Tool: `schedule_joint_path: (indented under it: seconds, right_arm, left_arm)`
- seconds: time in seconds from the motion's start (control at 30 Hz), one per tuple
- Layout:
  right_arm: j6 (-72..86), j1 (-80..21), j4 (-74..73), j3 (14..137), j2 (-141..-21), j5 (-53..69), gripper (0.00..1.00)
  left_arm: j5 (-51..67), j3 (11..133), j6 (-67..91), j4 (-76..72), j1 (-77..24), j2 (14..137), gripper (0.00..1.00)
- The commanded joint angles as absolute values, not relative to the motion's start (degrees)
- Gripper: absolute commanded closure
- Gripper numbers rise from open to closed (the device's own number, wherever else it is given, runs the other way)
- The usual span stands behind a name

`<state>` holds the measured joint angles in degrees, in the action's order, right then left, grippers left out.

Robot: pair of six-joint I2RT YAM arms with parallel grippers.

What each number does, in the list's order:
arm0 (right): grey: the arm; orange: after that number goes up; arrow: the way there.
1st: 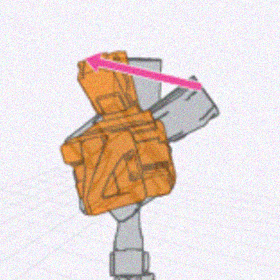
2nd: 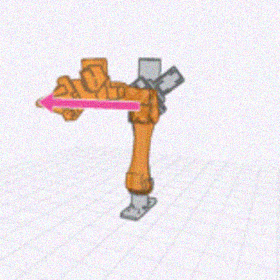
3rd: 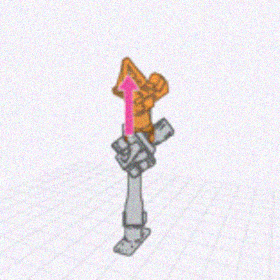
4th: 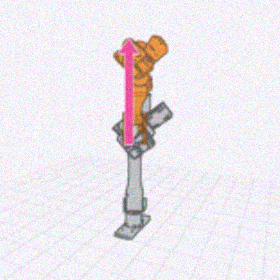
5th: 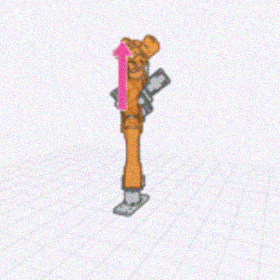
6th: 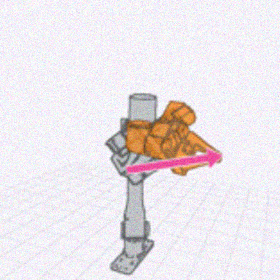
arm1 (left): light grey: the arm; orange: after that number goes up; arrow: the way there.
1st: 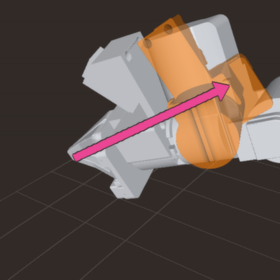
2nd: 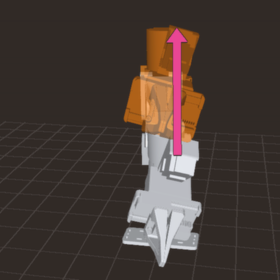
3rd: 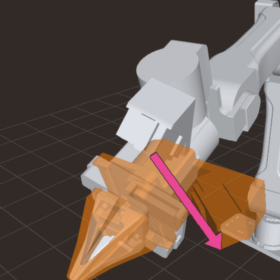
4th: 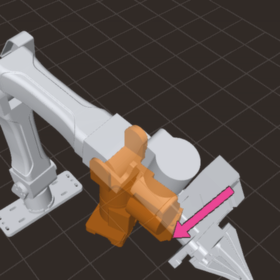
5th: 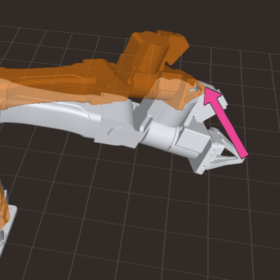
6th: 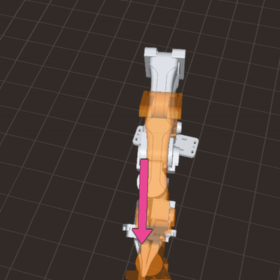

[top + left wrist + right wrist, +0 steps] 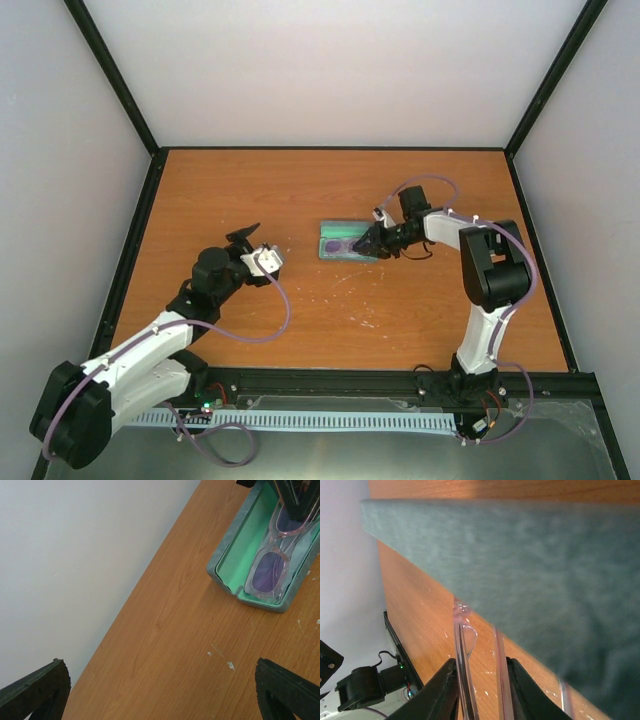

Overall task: Organize the sunglasses
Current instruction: Place the glasses cleaning cloth in the sunglasses case.

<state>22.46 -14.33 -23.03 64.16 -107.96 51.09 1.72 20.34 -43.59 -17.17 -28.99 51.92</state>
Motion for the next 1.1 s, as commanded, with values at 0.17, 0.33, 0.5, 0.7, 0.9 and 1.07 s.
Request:
schedule_joint_path:
  seconds: [0.17,0.33,0.5,0.7,0.9,1.07]
  right_arm:
    - [19.5,-14.0,-23.8,65.5,-111.3,54.7,0.69]
    - [19.1,-14.1,-25.4,66.9,-110.7,53.3,0.61]
    - [18.5,-12.1,-27.5,68.0,-109.7,52.4,0.56]
    - [16.8,-10.7,-30.5,68.3,-109.0,50.6,0.53]
    - [17.9,-10.5,-29.0,67.3,-109.6,50.4,0.53]
    - [18.9,-10.6,-27.2,67.5,-110.6,50.4,0.54]
  left_arm:
    - [3.0,23.2,-42.3,-19.6,-29.1,53.2,0.00]
    - [3.1,23.4,-42.2,-19.6,-29.2,53.3,0.00]
    - [3.5,23.5,-42.1,-19.5,-29.2,53.3,0.00]
    - [3.9,23.5,-41.7,-19.4,-29.2,53.5,0.00]
    - [3.8,23.5,-41.5,-19.0,-29.2,53.5,0.00]
    - [3.6,23.3,-41.5,-18.6,-29.2,53.3,0.00]
